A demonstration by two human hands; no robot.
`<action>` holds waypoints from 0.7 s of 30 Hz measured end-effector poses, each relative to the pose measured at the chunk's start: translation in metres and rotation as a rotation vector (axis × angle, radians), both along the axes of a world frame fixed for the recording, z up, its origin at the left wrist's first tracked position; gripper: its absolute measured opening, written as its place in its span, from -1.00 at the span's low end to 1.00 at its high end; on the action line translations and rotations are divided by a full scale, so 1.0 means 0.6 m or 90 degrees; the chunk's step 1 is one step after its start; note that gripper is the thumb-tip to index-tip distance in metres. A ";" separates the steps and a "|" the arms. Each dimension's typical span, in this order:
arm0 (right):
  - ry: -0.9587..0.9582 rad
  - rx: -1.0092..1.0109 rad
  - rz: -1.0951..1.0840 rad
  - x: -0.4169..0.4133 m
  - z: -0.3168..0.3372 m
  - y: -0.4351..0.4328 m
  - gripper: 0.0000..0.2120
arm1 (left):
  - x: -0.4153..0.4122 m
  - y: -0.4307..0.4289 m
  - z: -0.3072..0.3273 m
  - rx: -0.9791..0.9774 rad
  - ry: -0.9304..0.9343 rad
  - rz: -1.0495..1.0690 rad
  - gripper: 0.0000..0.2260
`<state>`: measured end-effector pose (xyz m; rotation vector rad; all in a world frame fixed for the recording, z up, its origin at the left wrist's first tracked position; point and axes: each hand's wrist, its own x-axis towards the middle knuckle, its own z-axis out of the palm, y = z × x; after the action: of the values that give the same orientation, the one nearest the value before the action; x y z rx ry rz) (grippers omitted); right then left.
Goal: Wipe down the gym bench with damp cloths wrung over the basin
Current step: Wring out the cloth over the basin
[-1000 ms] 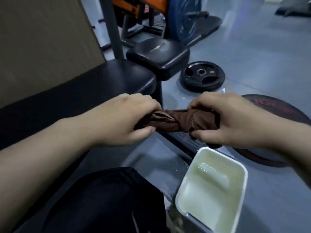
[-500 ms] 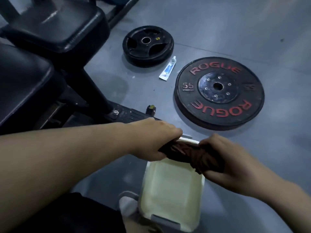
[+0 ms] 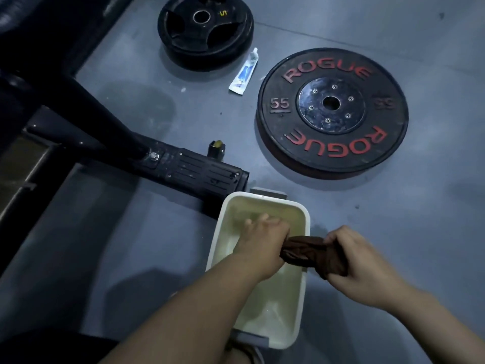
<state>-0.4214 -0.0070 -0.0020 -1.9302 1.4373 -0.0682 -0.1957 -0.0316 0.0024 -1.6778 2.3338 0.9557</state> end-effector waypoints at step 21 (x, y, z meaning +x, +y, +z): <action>-0.057 0.037 -0.044 0.006 -0.039 0.003 -0.38 | -0.052 0.003 -0.019 0.051 -0.159 -0.153 -0.53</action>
<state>-0.4176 -0.0050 -0.0253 -1.8075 1.4303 -0.1413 -0.2270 -0.0299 -0.0090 -1.3599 2.2332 0.7372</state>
